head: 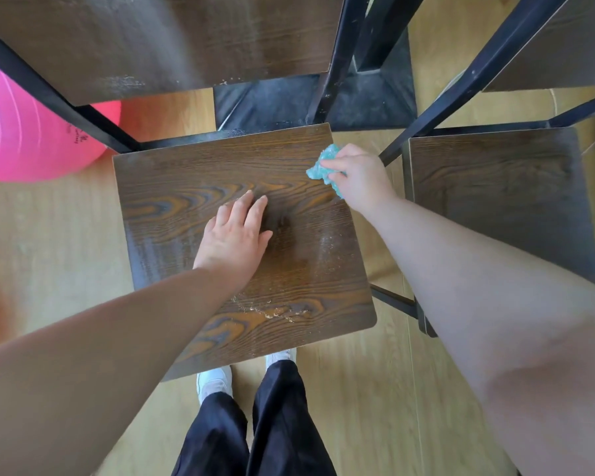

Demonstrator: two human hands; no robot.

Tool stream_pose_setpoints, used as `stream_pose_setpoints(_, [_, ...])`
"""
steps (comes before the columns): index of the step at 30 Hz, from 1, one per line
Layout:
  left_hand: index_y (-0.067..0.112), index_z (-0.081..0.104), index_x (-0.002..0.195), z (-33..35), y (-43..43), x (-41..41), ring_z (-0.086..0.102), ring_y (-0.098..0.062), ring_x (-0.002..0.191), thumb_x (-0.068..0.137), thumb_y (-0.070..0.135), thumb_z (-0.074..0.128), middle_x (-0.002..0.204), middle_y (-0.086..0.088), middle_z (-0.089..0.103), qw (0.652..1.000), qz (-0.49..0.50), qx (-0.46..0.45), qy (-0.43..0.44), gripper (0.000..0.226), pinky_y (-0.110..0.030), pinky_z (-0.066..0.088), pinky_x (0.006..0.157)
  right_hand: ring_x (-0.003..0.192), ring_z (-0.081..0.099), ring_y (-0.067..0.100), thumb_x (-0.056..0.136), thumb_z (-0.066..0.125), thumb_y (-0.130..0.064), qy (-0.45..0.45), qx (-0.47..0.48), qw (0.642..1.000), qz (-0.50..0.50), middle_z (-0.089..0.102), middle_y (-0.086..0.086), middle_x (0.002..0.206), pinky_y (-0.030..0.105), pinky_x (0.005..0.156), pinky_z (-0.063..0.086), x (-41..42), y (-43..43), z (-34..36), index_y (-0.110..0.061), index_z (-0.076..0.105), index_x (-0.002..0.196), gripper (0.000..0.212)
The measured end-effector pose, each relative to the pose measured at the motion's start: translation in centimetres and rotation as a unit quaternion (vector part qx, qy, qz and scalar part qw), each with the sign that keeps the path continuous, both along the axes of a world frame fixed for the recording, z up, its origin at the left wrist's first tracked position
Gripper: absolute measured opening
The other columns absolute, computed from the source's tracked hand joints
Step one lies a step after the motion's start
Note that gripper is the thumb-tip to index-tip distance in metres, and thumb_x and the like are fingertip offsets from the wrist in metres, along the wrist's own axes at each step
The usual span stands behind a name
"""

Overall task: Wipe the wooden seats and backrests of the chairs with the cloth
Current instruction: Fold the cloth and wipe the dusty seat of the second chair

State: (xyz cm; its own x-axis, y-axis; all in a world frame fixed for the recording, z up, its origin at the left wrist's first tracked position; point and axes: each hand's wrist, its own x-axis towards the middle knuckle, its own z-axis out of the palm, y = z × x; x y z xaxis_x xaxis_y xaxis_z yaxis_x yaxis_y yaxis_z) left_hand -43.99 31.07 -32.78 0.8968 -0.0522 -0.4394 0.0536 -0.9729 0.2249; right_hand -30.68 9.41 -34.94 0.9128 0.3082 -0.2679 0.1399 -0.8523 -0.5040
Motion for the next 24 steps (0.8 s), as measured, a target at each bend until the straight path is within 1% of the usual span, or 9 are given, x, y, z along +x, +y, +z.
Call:
stream_pose_setpoints(4, [0.022,0.011,0.154,-0.1,0.0,0.4,0.018,-0.026,0.142,0.102,0.042,0.031,0.160,-0.002,0.013,1.000,-0.005,0.000,0.000,0.059,-0.042,0.027,0.114,0.103,0.058,0.020,0.093,0.061,-0.008,-0.013,0.015,0.999,0.032,0.061,0.001,0.110,0.030,0.090,0.049,-1.6,-0.8,-0.2,-0.014,0.072,0.114,0.024])
stream_pose_setpoints(6, [0.022,0.012,0.154,0.0,0.2,0.3,0.019,-0.027,0.142,0.102,0.042,0.032,0.160,-0.002,0.014,1.000,-0.003,0.001,0.000,0.059,-0.043,0.027,0.114,0.102,0.057,0.016,0.093,0.061,-0.008,-0.006,0.023,0.999,0.029,0.061,-0.002,0.109,0.026,0.089,0.049,-3.0,-1.3,0.0,-0.016,0.072,0.114,0.025])
stream_pose_setpoints(9, [0.022,0.013,0.154,0.2,0.6,-0.3,0.019,-0.026,0.142,0.102,0.043,0.032,0.160,-0.002,0.014,1.000,0.003,0.001,0.005,0.059,-0.044,0.027,0.114,0.099,0.054,0.009,0.093,0.060,-0.006,0.019,0.030,0.999,0.011,0.061,-0.005,0.112,0.014,0.087,0.042,-5.6,-2.0,0.3,-0.018,0.071,0.115,0.028])
stream_pose_setpoints(12, [0.022,0.013,0.154,0.7,0.8,-1.1,0.020,-0.026,0.141,0.102,0.043,0.032,0.160,-0.002,0.014,1.000,-0.003,0.002,0.009,0.059,-0.043,0.028,0.113,0.093,0.055,0.009,0.091,0.061,-0.004,0.026,0.038,0.999,0.008,0.062,-0.004,0.112,0.011,0.084,0.038,-8.4,-2.7,0.6,-0.018,0.072,0.114,0.029])
stream_pose_setpoints(15, [0.022,0.013,0.154,1.1,1.0,-2.3,0.020,-0.026,0.141,0.102,0.043,0.031,0.160,-0.001,0.014,1.000,-0.008,0.008,0.013,0.059,-0.042,0.028,0.113,0.087,0.056,0.010,0.089,0.063,-0.002,0.039,0.047,0.998,0.003,0.063,-0.004,0.109,0.012,0.080,0.038,-11.8,-3.1,0.4,-0.018,0.073,0.113,0.030])
stream_pose_setpoints(20, [0.021,0.013,0.154,1.5,1.2,-4.8,0.020,-0.027,0.141,0.102,0.042,0.031,0.160,-0.002,0.014,1.000,-0.012,0.012,0.021,0.059,-0.043,0.029,0.113,0.091,0.058,0.013,0.087,0.065,0.001,0.033,0.052,0.998,-0.006,0.063,-0.002,0.106,0.012,0.082,0.039,-17.7,-2.6,0.2,-0.017,0.074,0.111,0.031])
stream_pose_setpoints(24, [0.022,0.015,0.154,1.7,1.2,-7.4,0.019,-0.025,0.141,0.102,0.041,0.033,0.160,-0.001,0.015,1.000,-0.015,0.008,0.025,0.058,-0.042,0.028,0.112,0.096,0.061,0.017,0.083,0.066,0.004,0.015,0.052,0.999,-0.008,0.064,-0.001,0.104,0.023,0.085,0.050,-22.2,-1.6,0.1,-0.016,0.075,0.107,0.033])
